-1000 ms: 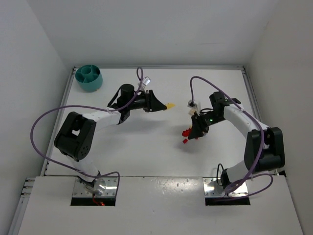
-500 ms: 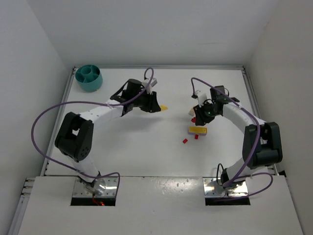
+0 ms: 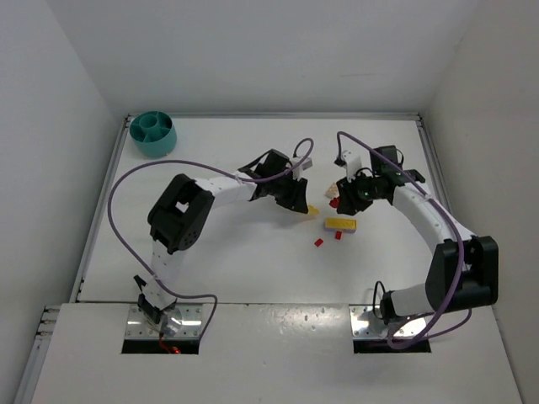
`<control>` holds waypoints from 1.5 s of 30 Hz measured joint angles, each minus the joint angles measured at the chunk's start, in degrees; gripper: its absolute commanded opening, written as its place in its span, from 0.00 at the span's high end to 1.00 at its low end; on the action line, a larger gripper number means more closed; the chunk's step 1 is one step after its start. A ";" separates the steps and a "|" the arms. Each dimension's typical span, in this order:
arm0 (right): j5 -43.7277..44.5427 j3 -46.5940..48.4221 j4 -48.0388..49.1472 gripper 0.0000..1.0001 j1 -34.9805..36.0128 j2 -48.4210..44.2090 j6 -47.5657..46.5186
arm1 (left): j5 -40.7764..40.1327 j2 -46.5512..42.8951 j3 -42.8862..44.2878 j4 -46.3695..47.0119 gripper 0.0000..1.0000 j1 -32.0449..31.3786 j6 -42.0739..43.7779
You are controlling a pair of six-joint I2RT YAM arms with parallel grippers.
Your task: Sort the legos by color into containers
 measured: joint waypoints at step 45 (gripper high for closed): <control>-38.99 5.81 -15.82 1.00 1.88 5.81 -5.07 | 25.16 -23.12 -21.27 23.08 0.39 1.14 -15.34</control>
